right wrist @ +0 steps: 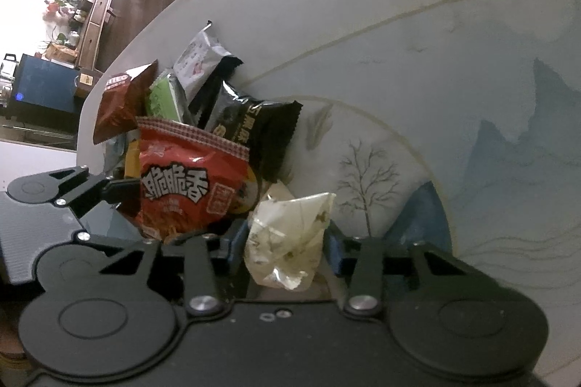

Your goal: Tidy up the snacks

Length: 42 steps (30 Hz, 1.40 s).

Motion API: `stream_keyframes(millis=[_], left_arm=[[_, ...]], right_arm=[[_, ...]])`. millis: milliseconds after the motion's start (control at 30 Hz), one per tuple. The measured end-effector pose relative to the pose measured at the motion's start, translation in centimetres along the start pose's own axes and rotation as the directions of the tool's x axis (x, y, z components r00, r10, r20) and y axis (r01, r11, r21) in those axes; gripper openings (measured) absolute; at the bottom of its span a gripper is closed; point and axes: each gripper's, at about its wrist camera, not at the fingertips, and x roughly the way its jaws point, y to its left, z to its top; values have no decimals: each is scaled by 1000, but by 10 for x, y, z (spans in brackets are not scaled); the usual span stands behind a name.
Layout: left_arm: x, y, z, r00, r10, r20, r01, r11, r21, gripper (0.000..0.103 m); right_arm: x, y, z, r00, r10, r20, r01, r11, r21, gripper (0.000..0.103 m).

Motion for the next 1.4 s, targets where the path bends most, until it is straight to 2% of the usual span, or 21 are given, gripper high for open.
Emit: stream_keyframes(millis=[233,533,767,1133,1400], left_arm=[[-12,16,-8,999,14,38,-11,996,-86,74],[-53,29,-25,992,32,119,-9,982,-189,74],[-101,33,-43,974,47,221,7,971,-240,74],[-167,28,-99,953,59,296,28,960,-279,74],[-197,20,-154,953,58,299,35,953,-300,74]], right_arm=[[-14,2,-5,999,-1,35,1,1000,4,38],[-50,12,-17,996,16,88,-15,1000,-12,37],[-84,27,-37,990,20,140,-13,999,-51,38],[-129,61,-85,978,35,206,-10,992,-125,38],[-148,90,-129,974,42,224,1,982,-189,38]])
